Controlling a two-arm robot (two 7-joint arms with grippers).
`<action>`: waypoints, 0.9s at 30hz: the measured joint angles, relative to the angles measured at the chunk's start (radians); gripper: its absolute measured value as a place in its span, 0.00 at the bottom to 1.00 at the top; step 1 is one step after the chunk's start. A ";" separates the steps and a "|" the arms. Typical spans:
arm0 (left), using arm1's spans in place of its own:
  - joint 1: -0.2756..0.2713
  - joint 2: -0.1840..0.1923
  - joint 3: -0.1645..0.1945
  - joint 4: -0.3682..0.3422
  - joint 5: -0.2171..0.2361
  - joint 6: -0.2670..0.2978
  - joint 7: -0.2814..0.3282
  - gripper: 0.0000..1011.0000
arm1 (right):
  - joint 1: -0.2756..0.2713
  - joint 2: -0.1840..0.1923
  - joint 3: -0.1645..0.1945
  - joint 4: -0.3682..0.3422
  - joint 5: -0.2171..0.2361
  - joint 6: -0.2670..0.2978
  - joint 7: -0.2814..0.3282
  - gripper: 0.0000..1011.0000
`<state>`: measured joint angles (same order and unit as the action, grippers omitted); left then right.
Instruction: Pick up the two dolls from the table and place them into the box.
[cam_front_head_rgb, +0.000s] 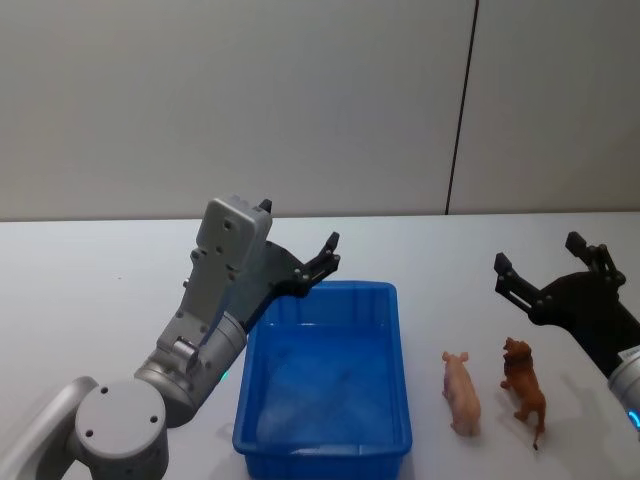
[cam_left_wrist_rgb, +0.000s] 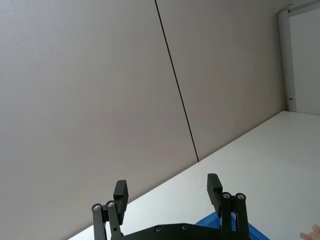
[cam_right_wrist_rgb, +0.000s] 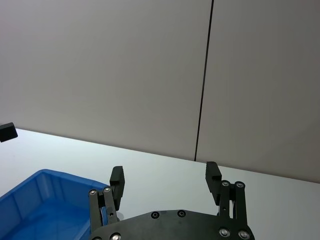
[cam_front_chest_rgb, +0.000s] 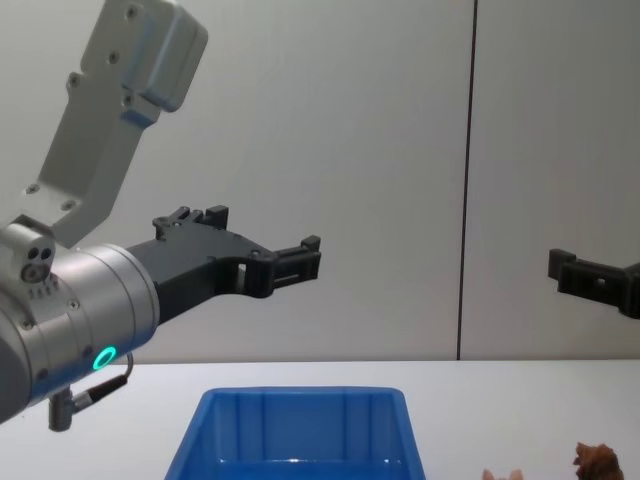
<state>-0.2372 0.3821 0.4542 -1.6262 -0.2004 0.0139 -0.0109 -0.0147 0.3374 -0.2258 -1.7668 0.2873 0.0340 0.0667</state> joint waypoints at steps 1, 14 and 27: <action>0.000 0.000 0.000 0.000 0.000 0.000 0.000 0.99 | 0.000 0.000 0.000 0.000 0.000 0.000 0.000 0.99; 0.000 0.000 0.000 0.000 0.000 0.000 0.000 0.99 | 0.000 0.000 0.000 0.000 0.000 0.000 0.000 0.99; 0.000 0.000 0.000 0.000 0.000 0.000 0.000 0.99 | 0.000 0.000 0.000 0.000 0.000 0.000 0.000 0.99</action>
<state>-0.2371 0.3821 0.4542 -1.6262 -0.2004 0.0139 -0.0109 -0.0146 0.3375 -0.2258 -1.7668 0.2874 0.0340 0.0667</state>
